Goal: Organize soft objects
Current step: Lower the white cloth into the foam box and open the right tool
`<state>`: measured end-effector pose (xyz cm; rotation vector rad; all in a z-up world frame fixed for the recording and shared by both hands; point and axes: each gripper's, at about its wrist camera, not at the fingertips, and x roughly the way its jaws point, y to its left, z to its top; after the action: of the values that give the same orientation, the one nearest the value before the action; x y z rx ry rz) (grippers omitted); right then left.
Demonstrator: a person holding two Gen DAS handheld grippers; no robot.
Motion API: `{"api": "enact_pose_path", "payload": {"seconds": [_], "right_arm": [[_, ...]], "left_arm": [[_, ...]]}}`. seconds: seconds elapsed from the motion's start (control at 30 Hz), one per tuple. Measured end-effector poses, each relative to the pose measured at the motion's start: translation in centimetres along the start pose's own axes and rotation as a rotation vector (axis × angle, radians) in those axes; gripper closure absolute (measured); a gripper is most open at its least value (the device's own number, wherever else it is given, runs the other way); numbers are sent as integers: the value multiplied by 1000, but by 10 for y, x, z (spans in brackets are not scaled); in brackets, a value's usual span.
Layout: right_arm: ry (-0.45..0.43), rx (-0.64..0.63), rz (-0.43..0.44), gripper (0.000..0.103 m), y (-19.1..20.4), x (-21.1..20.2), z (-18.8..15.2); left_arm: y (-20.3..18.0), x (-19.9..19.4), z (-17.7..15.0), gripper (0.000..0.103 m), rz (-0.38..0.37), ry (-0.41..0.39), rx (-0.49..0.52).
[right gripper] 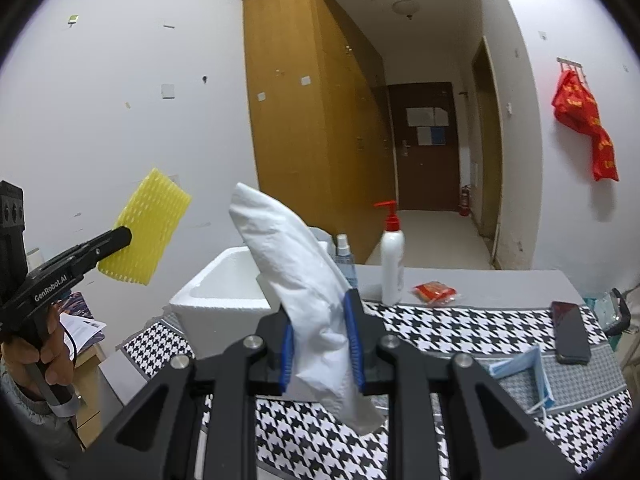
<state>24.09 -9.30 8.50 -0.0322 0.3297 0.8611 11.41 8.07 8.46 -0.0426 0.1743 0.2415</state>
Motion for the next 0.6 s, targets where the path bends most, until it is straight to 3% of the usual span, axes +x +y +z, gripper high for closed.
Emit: {"api": "enact_pose_path", "payload": {"seconds": [0.6], "right_arm": [[52, -57, 74, 76, 36, 65, 21]], "left_arm": [[53, 2, -10, 93, 118, 17, -32]]}}
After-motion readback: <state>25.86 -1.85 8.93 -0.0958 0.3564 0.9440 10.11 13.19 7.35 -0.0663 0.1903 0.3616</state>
